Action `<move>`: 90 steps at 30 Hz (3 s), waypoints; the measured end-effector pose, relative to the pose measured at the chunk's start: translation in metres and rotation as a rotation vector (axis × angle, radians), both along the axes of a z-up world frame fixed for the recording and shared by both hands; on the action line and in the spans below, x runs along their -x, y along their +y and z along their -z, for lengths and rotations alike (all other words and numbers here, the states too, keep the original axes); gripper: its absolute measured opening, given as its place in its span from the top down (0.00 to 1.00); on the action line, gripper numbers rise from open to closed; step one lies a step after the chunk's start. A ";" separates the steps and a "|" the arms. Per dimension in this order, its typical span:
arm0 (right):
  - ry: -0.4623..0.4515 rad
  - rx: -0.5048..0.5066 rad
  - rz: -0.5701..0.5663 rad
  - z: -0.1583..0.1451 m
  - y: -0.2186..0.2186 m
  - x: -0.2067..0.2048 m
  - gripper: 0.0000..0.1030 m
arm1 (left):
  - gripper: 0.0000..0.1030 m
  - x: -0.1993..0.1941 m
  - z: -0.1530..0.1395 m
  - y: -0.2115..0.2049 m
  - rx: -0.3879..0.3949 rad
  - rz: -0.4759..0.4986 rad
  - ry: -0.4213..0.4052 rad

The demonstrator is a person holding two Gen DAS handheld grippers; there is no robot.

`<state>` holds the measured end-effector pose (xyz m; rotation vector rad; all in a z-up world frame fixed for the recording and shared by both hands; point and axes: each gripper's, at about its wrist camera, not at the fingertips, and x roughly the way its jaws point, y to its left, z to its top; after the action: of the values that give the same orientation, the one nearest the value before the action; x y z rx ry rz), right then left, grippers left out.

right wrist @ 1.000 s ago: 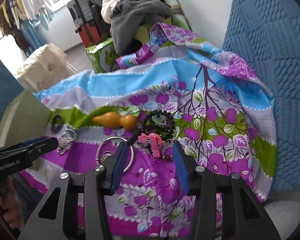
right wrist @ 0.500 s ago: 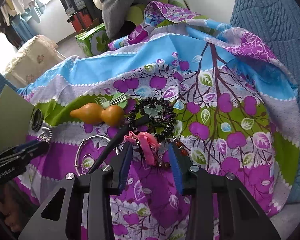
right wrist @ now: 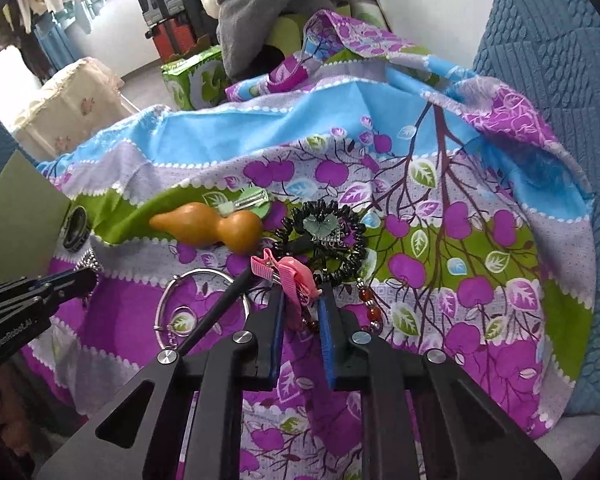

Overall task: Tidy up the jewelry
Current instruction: 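Grasp the silver chain with the left tool while the right tool grasps the pink hair clip, then carry the silver chain in the left tool while the right tool carries the pink clip to the box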

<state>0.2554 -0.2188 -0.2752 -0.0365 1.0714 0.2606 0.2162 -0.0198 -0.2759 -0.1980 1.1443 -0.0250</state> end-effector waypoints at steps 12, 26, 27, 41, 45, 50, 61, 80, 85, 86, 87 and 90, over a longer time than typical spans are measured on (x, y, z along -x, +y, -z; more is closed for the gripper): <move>-0.067 -0.020 0.008 -0.043 0.002 0.030 0.86 | 0.96 0.024 -0.047 0.002 0.053 0.002 -0.070; -0.149 -0.027 -0.005 -0.096 0.013 0.072 0.86 | 0.96 0.062 -0.106 0.009 0.063 0.041 -0.189; -0.155 -0.032 -0.004 -0.101 0.014 0.073 0.86 | 0.96 0.064 -0.113 0.012 0.062 0.037 -0.204; -0.276 -0.081 -0.036 -0.181 0.057 0.077 0.86 | 0.96 0.081 -0.193 0.050 0.030 0.007 -0.350; -0.309 -0.104 -0.078 -0.202 0.079 0.076 0.86 | 0.96 0.086 -0.215 0.069 0.014 -0.030 -0.398; -0.363 -0.157 -0.143 -0.233 0.111 0.075 0.86 | 0.96 0.096 -0.237 0.096 -0.012 -0.082 -0.449; -0.421 -0.220 -0.305 -0.266 0.189 0.074 0.86 | 0.96 0.121 -0.254 0.159 -0.061 -0.230 -0.508; -0.183 -0.163 -0.492 -0.158 0.291 0.056 0.86 | 0.96 0.112 -0.147 0.229 -0.025 -0.395 -0.303; -0.121 -0.118 -0.507 -0.126 0.303 0.046 0.86 | 0.95 0.104 -0.112 0.239 0.002 -0.418 -0.234; -0.110 -0.112 -0.508 -0.121 0.304 0.044 0.86 | 0.95 0.102 -0.109 0.240 0.005 -0.416 -0.224; -0.098 -0.105 -0.510 -0.115 0.305 0.043 0.86 | 0.95 0.100 -0.105 0.239 0.007 -0.414 -0.215; -0.071 -0.081 -0.507 -0.103 0.308 0.040 0.86 | 0.96 0.091 -0.089 0.239 0.014 -0.409 -0.183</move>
<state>0.2152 0.0894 -0.1725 -0.2447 0.9668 0.7543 0.1248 0.2191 -0.1865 -0.4305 0.9047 0.3048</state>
